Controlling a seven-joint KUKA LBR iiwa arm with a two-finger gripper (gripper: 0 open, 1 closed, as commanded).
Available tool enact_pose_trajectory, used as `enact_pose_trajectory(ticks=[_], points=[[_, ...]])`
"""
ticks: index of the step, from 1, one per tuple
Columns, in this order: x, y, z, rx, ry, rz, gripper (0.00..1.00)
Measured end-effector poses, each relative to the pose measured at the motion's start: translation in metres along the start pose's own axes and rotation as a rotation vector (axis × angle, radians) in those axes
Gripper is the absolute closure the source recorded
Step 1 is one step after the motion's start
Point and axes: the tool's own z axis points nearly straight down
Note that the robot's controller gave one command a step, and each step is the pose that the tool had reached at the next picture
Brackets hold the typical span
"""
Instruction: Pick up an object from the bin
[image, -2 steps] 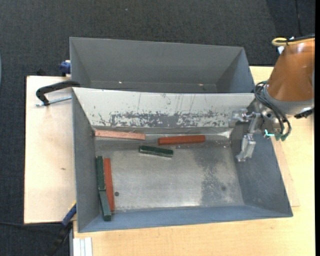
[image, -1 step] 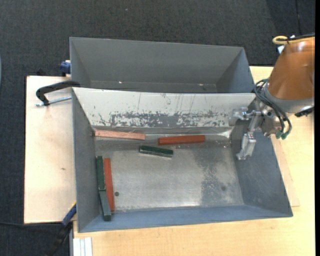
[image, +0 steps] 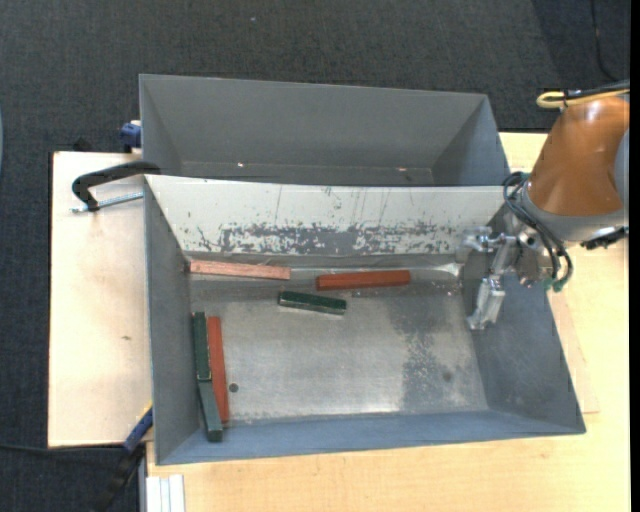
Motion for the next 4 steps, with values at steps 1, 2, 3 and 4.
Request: enact_pose_trajectory(ticks=[1, 2, 3, 4], points=[[0.001, -0.001, 0.008, 0.000, 0.001, 0.009, 0.00], [0.049, -0.007, 0.064, 0.000, 0.001, -0.179, 1.00], [0.049, -0.007, 0.064, 0.001, 0.000, -0.180, 0.00], [0.049, -0.007, 0.064, 0.001, 0.000, -0.180, 0.00]])
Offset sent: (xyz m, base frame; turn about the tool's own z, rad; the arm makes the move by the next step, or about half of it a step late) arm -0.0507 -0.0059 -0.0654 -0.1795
